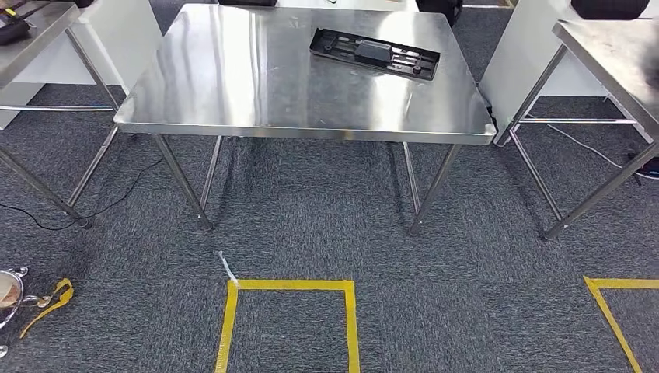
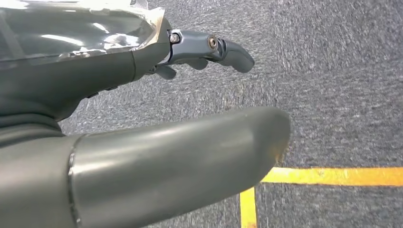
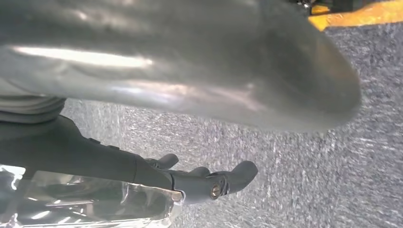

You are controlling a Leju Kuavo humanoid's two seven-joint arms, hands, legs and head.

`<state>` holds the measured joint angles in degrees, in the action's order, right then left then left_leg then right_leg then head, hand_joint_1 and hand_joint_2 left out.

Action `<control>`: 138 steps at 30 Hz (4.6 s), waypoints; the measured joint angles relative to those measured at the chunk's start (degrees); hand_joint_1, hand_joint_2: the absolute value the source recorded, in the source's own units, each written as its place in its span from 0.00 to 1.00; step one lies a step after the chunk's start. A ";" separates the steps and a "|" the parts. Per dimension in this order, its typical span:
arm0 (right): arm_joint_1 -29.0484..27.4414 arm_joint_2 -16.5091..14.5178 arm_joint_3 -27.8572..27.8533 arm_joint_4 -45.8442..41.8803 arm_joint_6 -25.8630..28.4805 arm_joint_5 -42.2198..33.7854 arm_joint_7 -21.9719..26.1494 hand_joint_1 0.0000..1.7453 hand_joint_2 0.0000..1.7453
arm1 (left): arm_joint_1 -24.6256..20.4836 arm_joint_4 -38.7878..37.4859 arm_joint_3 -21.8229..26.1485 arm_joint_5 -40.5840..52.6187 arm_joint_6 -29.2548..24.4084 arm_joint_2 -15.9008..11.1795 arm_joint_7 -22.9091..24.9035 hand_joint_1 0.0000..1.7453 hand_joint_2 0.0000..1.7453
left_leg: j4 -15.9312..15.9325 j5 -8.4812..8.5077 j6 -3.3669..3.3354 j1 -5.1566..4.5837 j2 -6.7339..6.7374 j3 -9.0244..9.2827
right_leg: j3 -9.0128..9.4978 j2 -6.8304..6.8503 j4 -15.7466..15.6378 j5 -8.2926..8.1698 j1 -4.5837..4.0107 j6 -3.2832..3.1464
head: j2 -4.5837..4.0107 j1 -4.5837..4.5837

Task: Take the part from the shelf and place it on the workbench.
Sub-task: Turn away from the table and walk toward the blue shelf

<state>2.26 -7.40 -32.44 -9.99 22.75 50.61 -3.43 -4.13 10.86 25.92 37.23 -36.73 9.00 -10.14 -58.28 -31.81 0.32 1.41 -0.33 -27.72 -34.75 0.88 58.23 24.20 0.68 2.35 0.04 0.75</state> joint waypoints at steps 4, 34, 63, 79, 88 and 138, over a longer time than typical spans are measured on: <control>-0.28 0.04 0.00 0.01 0.00 0.10 0.12 0.00 0.00 | 0.29 0.00 0.04 -0.23 0.01 0.02 -0.73 0.00 0.00 | 0.34 2.50 -3.39 -0.54 0.73 -2.70 | -5.21 -0.42 12.42 6.43 0.37 1.07 | 0.01 0.13; -0.36 0.10 -0.02 0.04 0.02 0.81 1.08 0.00 0.00 | 0.45 -0.03 0.25 -1.47 -0.11 -0.03 -2.24 0.00 0.00 | 2.36 8.05 -2.76 -0.11 0.98 -6.01 | -1.09 -0.74 13.43 11.79 0.43 0.79 | 0.00 0.54; 0.00 -0.10 0.11 0.09 0.00 1.13 1.72 0.00 0.00 | 1.19 -0.15 1.80 -2.99 -0.28 -0.42 -4.53 0.00 0.00 | 1.43 5.25 -3.58 -0.78 0.96 -3.91 | -1.69 -0.65 9.17 8.23 -0.41 -0.05 | 0.00 0.79; 0.02 -0.04 0.07 0.11 0.27 0.79 1.76 0.00 0.00 | 1.16 -0.17 1.77 -2.49 -0.54 -0.08 -4.26 0.00 0.00 | -11.50 -0.73 0.09 -0.65 0.56 -11.63 | 5.76 -0.54 -2.92 3.39 0.26 -2.34 | 0.00 0.27; 0.09 -0.20 0.07 0.11 0.50 0.82 1.56 0.00 0.00 | 0.82 -0.17 1.66 -1.92 -0.60 -0.10 -3.45 0.00 0.00 | 0.72 2.61 -1.46 -1.13 0.17 -1.52 | 2.60 -0.55 -0.98 1.39 -0.36 -0.45 | 0.00 0.36; -0.09 0.03 -0.10 0.09 0.68 -1.03 1.97 0.00 0.00 | 0.44 -0.13 0.83 -0.93 -0.27 -0.13 -2.27 0.00 0.00 | -3.01 4.79 -0.62 -0.83 0.53 -8.31 | 6.72 -0.58 -2.62 4.37 0.12 -2.10 | 0.00 0.09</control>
<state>2.17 -7.37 -32.53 -9.90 23.44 49.58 -1.46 -3.69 10.73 26.75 36.30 -37.00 8.87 -12.41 -61.29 -27.01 -0.29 0.58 0.20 -36.03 -28.03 0.29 55.61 28.57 0.80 0.25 0.04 0.85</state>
